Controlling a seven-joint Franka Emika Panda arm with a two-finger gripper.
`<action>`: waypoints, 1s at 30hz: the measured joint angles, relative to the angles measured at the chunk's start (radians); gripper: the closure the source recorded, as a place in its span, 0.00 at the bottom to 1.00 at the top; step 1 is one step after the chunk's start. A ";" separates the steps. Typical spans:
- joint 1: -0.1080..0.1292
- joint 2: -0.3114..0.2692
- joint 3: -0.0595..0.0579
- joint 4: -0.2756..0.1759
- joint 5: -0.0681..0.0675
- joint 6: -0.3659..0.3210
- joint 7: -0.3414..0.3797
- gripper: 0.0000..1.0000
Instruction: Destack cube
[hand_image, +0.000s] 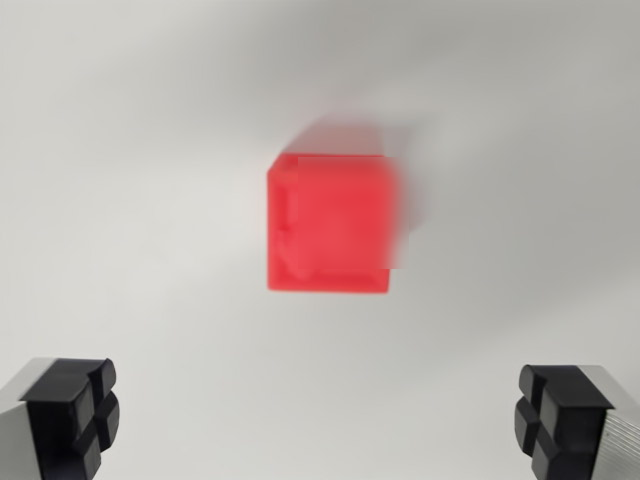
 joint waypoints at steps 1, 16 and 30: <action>0.000 -0.007 0.000 0.002 0.000 -0.009 0.000 0.00; 0.000 -0.094 0.000 0.042 0.000 -0.135 0.000 0.00; 0.000 -0.146 0.000 0.094 0.000 -0.239 0.000 0.00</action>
